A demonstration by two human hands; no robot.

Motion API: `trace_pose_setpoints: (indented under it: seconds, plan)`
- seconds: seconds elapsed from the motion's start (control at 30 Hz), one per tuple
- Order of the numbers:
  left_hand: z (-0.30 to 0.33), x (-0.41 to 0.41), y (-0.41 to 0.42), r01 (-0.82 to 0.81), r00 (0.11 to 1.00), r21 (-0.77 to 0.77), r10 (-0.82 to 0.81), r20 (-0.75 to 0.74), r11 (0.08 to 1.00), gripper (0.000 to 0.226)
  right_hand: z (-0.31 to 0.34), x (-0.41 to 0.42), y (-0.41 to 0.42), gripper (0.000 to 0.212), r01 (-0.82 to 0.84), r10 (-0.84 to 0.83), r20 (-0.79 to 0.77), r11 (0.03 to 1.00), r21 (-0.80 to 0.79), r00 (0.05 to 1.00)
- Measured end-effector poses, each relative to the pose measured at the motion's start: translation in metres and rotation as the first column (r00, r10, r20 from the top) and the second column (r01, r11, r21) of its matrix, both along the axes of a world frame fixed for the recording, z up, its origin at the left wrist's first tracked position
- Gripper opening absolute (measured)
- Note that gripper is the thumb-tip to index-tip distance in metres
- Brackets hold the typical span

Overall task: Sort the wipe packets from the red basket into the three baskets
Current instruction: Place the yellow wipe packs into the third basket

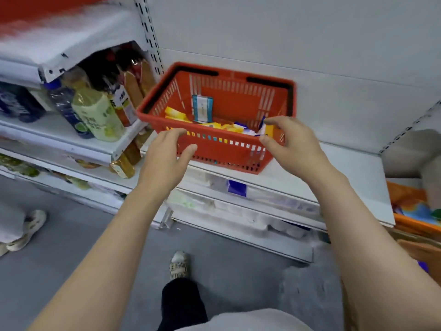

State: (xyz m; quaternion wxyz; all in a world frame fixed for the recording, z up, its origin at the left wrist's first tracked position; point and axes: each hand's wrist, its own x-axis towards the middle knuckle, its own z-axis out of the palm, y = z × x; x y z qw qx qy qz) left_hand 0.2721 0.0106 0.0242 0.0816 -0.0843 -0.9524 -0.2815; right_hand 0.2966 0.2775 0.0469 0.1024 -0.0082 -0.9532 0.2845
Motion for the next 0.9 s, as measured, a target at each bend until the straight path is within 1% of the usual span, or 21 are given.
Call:
trace_pose_setpoints:
  seconds: [0.07, 0.17, 0.2, 0.27, 0.37, 0.43, 0.47, 0.53, 0.6, 0.67, 0.7, 0.73, 0.83, 0.87, 0.9]
  plan:
    - [-0.007, -0.051, -0.015, 0.031, 0.999, 0.008, -0.031, 0.009, 0.999, 0.046, -0.008, -0.037, -0.017, 0.039, 0.013, -0.014, 0.020, 0.999, 0.030, 1.000]
    - [-0.017, -0.130, -0.030, 0.123, 0.992, -0.051, -0.122, 0.028, 0.991, 0.049, -0.020, -0.092, -0.042, 0.041, 0.070, -0.071, 0.084, 0.997, 0.019, 0.994]
    - [-0.018, -0.154, -0.033, 0.155, 0.986, -0.067, -0.151, 0.067, 0.986, 0.050, -0.024, -0.110, -0.051, 0.041, 0.079, -0.081, 0.117, 0.997, 0.018, 0.990]
    - [-0.018, -0.191, -0.036, 0.222, 0.963, -0.101, -0.202, 0.178, 0.970, 0.053, -0.035, -0.142, -0.065, 0.042, 0.063, -0.068, 0.236, 0.998, 0.028, 0.969]
    - [-0.022, -0.231, -0.032, 0.342, 0.884, -0.134, -0.270, 0.383, 0.930, 0.055, -0.043, -0.180, -0.084, 0.048, 0.047, -0.052, 0.417, 0.999, 0.023, 0.907]
    - [-0.024, -0.253, -0.030, 0.351, 0.834, -0.105, -0.260, 0.487, 0.930, 0.054, -0.044, -0.202, -0.098, 0.052, -0.012, 0.014, 0.480, 1.000, -0.008, 0.877]
    - [-0.024, -0.261, -0.028, 0.351, 0.817, -0.091, -0.257, 0.515, 0.932, 0.054, -0.044, -0.212, -0.107, 0.055, -0.044, 0.063, 0.498, 0.998, -0.050, 0.865]
    - [-0.024, -0.273, -0.026, 0.341, 0.798, -0.063, -0.253, 0.547, 0.938, 0.054, -0.048, -0.231, -0.122, 0.061, -0.101, 0.157, 0.536, 0.986, -0.133, 0.830]
    - [-0.024, -0.278, -0.026, 0.300, 0.778, 0.005, -0.247, 0.578, 0.954, 0.052, -0.059, -0.249, -0.134, 0.070, -0.160, 0.217, 0.585, 0.976, -0.149, 0.781]
    - [-0.025, -0.282, -0.028, 0.248, 0.760, 0.094, -0.254, 0.598, 0.964, 0.051, -0.072, -0.264, -0.143, 0.076, -0.189, 0.241, 0.624, 0.970, -0.150, 0.743]
    - [-0.026, -0.283, -0.029, 0.229, 0.752, 0.129, -0.260, 0.606, 0.965, 0.051, -0.076, -0.268, -0.146, 0.075, -0.191, 0.240, 0.625, 0.971, -0.145, 0.742]
    - [-0.026, -0.283, -0.030, 0.214, 0.750, 0.157, -0.265, 0.606, 0.964, 0.051, -0.079, -0.272, -0.148, 0.069, -0.191, 0.231, 0.614, 0.973, -0.131, 0.755]
    - [-0.027, -0.285, -0.029, 0.170, 0.777, 0.213, -0.263, 0.571, 0.962, 0.051, -0.084, -0.281, -0.141, 0.033, -0.126, 0.163, 0.503, 0.986, -0.106, 0.849]
    - [-0.027, -0.286, -0.029, 0.154, 0.794, 0.237, -0.264, 0.548, 0.959, 0.052, -0.083, -0.282, -0.134, 0.028, -0.073, 0.129, 0.461, 0.988, -0.137, 0.878]
    - [-0.028, -0.288, -0.028, 0.142, 0.804, 0.263, -0.266, 0.532, 0.954, 0.054, -0.081, -0.282, -0.125, 0.025, -0.008, 0.103, 0.431, 0.976, -0.216, 0.896]
